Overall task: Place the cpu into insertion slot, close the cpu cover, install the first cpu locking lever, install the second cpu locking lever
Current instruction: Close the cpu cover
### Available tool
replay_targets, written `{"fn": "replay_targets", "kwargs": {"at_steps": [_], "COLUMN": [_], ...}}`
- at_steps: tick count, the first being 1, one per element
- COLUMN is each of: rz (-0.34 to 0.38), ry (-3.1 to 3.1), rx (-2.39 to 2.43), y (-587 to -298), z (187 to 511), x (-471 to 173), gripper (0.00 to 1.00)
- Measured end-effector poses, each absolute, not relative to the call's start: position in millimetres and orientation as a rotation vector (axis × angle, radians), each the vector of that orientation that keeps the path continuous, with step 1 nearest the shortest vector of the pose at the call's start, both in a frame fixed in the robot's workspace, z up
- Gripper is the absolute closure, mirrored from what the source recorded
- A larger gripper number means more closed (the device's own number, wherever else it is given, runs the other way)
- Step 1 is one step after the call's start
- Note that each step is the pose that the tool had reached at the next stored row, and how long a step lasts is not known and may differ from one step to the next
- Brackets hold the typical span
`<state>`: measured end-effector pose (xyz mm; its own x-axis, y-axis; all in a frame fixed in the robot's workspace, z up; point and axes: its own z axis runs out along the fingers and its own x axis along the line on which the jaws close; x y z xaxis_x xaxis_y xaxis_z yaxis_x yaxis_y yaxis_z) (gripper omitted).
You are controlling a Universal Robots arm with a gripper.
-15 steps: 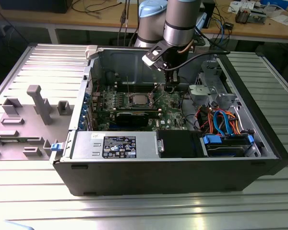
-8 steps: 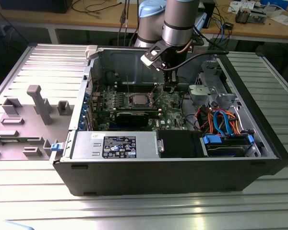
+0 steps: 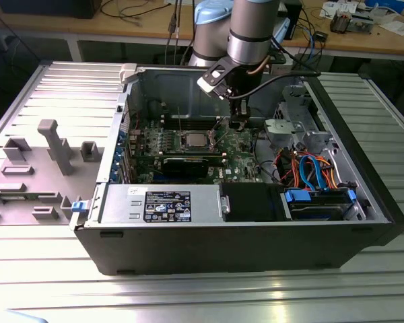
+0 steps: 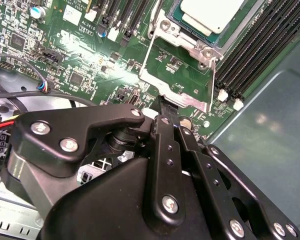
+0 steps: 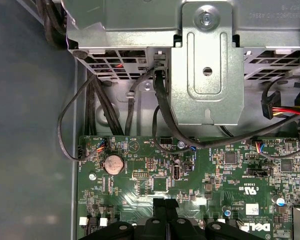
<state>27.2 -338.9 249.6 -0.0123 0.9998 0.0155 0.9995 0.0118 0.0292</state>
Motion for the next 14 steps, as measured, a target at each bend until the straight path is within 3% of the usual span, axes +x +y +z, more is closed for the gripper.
{"fn": "replay_targets", "kwargs": {"at_steps": [14], "rz": [0.05], "ry": [2.228], "rx": [2.201], "y": [-338.9], "z": [249.6], "x": [21.5], "gripper": [0.89]}}
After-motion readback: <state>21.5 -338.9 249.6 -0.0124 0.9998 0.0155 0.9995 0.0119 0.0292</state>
